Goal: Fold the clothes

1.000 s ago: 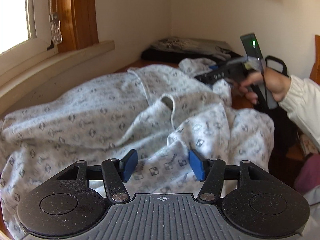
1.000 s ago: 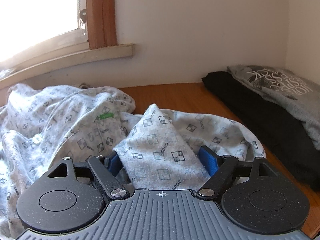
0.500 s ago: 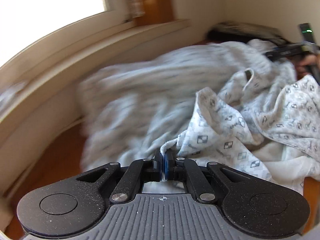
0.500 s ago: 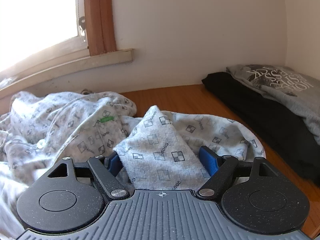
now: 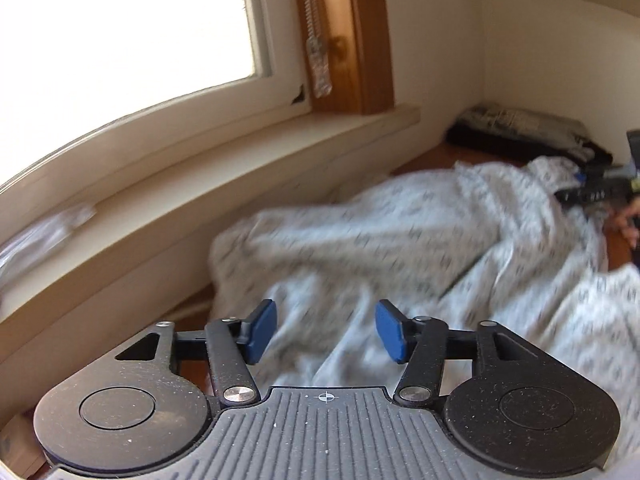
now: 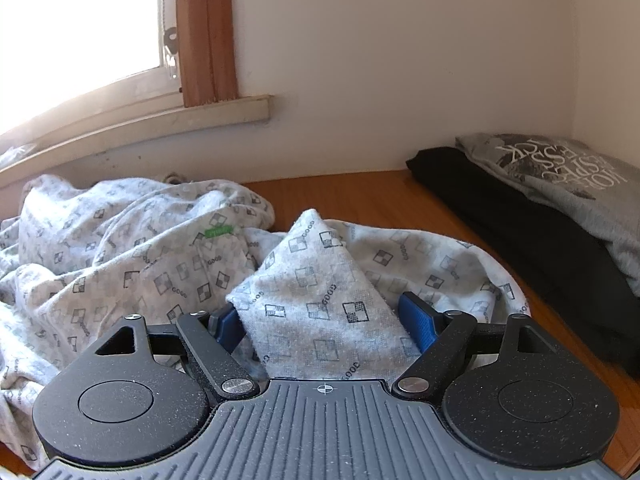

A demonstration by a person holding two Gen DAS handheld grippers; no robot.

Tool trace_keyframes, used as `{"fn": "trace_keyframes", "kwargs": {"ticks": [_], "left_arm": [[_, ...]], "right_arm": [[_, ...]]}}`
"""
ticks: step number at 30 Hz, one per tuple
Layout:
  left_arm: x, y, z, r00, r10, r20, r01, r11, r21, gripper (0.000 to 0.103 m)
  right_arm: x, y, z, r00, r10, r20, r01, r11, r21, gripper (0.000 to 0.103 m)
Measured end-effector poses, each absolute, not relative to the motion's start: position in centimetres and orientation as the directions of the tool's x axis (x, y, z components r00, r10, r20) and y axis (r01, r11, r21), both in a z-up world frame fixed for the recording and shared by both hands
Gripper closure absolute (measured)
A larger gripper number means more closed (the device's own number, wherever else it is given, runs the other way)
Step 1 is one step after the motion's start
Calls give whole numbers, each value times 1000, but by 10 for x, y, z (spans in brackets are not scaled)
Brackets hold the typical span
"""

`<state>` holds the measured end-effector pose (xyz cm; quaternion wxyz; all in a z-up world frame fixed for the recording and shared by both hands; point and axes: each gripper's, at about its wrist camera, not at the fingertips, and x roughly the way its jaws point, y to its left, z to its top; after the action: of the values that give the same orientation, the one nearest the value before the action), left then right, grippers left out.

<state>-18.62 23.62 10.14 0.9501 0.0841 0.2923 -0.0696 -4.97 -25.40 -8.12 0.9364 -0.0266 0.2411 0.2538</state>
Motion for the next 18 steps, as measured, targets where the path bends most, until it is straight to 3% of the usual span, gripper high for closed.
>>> {"fn": "trace_keyframes", "kwargs": {"ticks": [2,7,10,11,13,18], "left_arm": [[-171,225,101,830,-115,-545,195,977,92,33],[-127,195,90,843,-202,-499,233,972,1,31],[-110,182,78,856,-209,-473,226,974,-21,31],[-108,180,74,856,-223,-466,231,972,-42,31],[-108,179,69,850,-249,-465,245,967,-71,31],[-112,178,67,849,-260,-459,259,964,-66,31]], "right_arm": [[-51,-256,-81,760,466,-453,-485,871,81,24],[-60,-270,-78,777,451,-439,-467,881,78,26],[-65,-281,-73,780,434,-451,-455,888,68,75],[-68,-288,-68,787,425,-448,-448,892,60,81],[-73,-303,-56,802,405,-438,-433,901,41,85],[-99,-359,5,858,319,-402,-344,939,9,86]]}}
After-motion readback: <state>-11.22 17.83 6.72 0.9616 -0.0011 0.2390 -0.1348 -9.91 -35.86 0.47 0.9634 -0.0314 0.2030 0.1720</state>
